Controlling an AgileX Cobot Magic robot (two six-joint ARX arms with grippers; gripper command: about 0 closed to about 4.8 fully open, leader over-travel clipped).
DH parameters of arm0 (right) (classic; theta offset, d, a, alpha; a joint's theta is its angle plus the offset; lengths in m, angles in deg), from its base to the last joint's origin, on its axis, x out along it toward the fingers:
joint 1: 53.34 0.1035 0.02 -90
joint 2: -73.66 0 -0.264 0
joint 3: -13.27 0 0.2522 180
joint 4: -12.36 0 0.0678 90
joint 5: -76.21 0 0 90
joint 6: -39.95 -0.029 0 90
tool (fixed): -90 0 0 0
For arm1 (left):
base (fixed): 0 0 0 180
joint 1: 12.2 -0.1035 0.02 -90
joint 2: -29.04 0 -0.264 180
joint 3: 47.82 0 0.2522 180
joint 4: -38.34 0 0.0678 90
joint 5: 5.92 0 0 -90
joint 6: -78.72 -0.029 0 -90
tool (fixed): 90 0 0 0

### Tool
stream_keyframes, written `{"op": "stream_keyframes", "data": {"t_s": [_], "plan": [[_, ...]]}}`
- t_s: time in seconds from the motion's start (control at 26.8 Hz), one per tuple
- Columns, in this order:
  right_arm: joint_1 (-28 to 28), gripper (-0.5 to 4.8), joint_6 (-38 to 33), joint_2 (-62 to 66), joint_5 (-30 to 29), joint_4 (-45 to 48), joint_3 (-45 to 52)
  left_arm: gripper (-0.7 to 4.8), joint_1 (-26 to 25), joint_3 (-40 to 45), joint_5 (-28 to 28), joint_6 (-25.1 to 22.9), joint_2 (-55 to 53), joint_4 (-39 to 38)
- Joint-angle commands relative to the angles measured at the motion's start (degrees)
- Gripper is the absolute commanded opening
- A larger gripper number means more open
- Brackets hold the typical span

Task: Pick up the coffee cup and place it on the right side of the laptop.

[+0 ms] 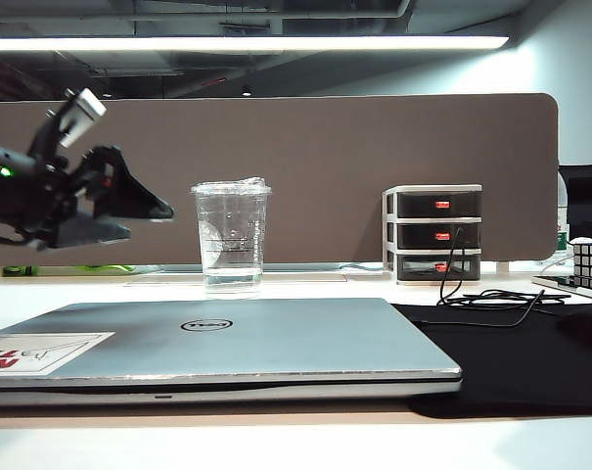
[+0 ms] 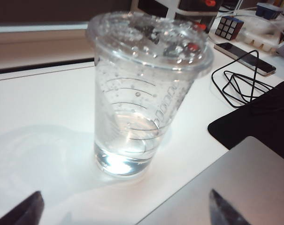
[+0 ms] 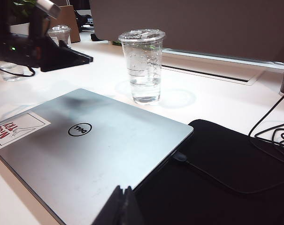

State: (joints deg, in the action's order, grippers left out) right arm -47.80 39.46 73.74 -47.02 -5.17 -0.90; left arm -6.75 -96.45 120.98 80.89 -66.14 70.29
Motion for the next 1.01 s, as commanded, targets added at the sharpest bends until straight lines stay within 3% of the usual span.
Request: {"op": "stream_keyframes", "data": {"t_s": [0.04,0.26,0.41,1.01], "plan": [[0.0,-0.01,-0.2,-0.1,-0.1,1.0,0.3,4.79,0.2,-1.3,-0.2,-0.2,-1.3,0.7],[0.0,-0.01,-0.2,-0.1,-0.1,1.0,0.3,4.79,0.5,-1.5,-1.3,-0.6,-1.5,4.1],[0.0,-0.01,-0.2,-0.1,-0.2,1.0,0.3,4.79,0.9,-1.7,3.3,-6.8,-3.0,8.8],[0.0,-0.01,-0.2,-0.1,-0.1,0.9,0.3,4.79,1.0,-12.1,8.4,-6.7,-16.8,9.7]]}}
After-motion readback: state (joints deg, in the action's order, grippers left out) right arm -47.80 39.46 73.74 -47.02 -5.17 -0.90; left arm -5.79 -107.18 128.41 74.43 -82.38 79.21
